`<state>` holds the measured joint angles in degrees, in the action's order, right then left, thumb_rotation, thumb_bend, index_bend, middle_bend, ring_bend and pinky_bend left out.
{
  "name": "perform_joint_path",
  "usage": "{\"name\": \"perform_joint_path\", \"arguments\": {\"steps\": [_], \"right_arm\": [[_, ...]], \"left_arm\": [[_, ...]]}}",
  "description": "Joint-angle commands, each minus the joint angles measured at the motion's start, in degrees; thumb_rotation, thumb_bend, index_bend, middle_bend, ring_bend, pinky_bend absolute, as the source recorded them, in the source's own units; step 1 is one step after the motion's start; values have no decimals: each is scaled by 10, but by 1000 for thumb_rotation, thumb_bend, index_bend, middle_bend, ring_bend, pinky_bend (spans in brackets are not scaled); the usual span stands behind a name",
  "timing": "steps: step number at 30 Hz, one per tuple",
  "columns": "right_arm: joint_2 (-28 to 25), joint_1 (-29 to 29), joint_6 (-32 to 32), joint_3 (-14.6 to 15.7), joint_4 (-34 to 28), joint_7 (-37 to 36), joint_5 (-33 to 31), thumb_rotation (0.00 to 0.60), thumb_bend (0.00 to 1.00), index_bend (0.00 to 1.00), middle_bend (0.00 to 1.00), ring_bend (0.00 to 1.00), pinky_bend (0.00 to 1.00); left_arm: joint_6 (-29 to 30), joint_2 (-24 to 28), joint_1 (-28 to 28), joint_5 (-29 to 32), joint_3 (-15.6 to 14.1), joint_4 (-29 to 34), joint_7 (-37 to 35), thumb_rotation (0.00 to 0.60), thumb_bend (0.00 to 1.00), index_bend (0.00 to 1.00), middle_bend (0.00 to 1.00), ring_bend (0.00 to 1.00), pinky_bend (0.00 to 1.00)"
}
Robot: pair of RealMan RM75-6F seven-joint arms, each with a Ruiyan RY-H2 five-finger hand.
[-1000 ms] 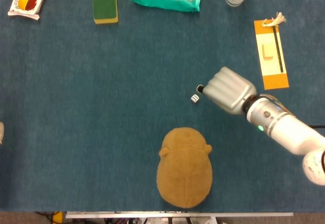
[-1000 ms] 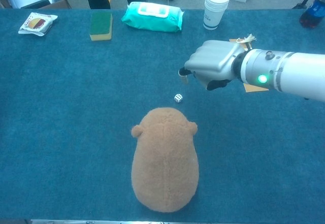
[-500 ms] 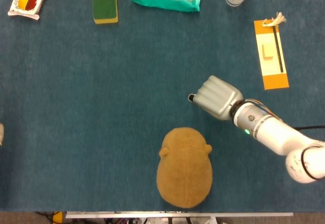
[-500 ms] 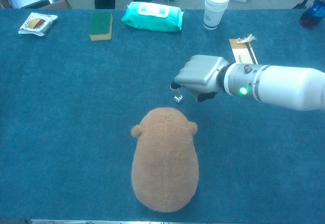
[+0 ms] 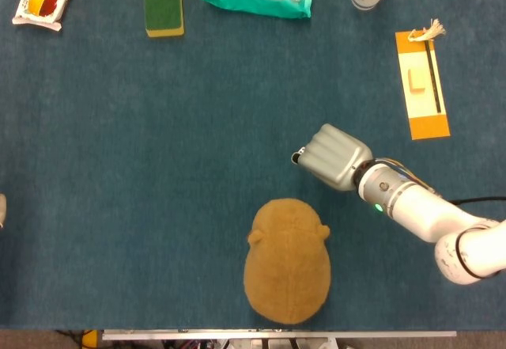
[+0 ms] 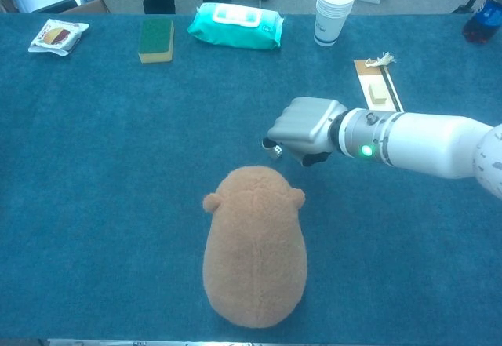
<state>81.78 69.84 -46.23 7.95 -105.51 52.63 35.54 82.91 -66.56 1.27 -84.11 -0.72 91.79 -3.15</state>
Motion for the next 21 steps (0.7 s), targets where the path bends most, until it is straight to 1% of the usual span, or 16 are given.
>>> {"name": "perform_joint_path", "arguments": {"steps": [1, 10, 21], "right_arm": [[5, 4, -1, 6, 5, 0, -5, 600, 1000, 317, 1000, 1000, 1000], [29, 14, 2, 14, 32, -9, -14, 600, 1000, 317, 1000, 1000, 1000], [38, 14, -11, 16, 43, -23, -6, 600, 1000, 312, 1000, 1000, 1000]], "left_arm": [[0, 0, 0, 0, 0, 0, 0, 600, 427, 320, 236, 168, 417], [-5, -2, 0, 2, -2, -4, -5, 600, 427, 320, 236, 168, 417], [-5, -1, -1, 1, -2, -4, -7, 600, 427, 320, 236, 168, 417]]}}
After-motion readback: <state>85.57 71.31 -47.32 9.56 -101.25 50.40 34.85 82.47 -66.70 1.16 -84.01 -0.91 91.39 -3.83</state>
